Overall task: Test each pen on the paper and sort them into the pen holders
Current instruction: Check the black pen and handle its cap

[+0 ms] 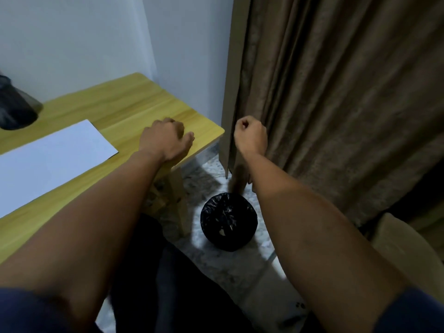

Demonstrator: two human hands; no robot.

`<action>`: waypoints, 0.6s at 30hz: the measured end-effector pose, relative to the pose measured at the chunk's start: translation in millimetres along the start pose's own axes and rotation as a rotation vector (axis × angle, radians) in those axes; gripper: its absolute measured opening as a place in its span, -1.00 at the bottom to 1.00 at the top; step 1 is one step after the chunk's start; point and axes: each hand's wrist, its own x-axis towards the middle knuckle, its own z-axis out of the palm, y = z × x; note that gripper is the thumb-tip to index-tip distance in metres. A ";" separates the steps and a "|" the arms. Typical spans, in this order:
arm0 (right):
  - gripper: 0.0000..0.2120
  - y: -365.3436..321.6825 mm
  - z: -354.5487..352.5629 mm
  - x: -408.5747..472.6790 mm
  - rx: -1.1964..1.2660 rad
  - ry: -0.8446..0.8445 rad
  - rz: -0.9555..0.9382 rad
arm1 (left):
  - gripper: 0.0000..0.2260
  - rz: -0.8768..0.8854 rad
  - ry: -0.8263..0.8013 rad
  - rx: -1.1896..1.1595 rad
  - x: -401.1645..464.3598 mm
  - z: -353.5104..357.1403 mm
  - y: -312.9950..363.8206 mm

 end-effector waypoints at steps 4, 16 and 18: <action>-0.80 -57.1 11.7 -9.2 0.022 -0.053 -0.193 | -0.50 -0.036 0.073 -0.007 -12.8 -27.8 -22.2; -0.80 -256.5 149.7 -148.6 0.027 -0.549 -0.588 | -0.62 -0.383 0.234 0.116 -150.5 -142.7 -230.1; -0.79 -288.6 178.2 -184.0 0.031 -0.672 -0.644 | -0.65 -0.499 0.246 0.123 -186.4 -153.4 -273.9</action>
